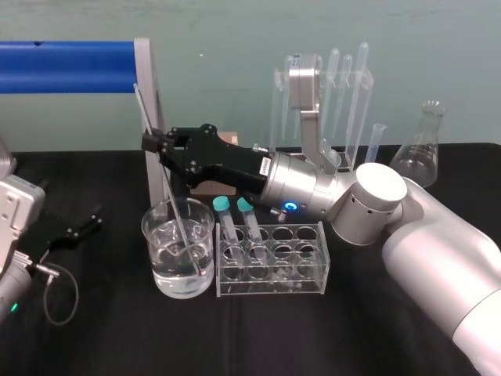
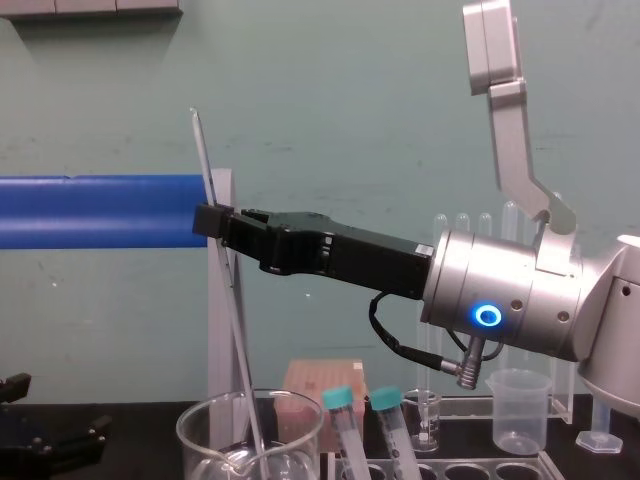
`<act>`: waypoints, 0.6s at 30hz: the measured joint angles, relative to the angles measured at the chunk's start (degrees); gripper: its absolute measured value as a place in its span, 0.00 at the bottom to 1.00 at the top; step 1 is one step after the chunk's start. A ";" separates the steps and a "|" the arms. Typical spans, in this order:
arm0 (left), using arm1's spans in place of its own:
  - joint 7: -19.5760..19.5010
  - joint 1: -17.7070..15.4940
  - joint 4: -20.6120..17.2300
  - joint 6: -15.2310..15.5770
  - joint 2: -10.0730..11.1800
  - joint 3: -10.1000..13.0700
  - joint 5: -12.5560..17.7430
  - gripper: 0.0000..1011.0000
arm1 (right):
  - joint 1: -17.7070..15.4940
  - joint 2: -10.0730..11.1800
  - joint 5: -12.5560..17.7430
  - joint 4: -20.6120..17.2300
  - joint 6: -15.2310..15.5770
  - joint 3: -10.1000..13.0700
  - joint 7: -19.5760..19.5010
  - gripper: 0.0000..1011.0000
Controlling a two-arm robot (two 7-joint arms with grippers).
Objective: Hold the thermometer with one hand and immerse one end into the beaker, then reinsert it into the test tube rack.
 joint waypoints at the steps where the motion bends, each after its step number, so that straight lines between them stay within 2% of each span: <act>1: 0.00 0.00 0.00 0.00 0.00 0.00 0.00 1.00 | 0.00 0.01 -0.01 0.00 0.00 0.00 0.00 0.06; 18: 0.00 0.00 0.00 0.00 0.00 0.00 0.00 1.00 | -0.02 0.19 0.00 -0.22 -0.05 -0.11 0.08 0.06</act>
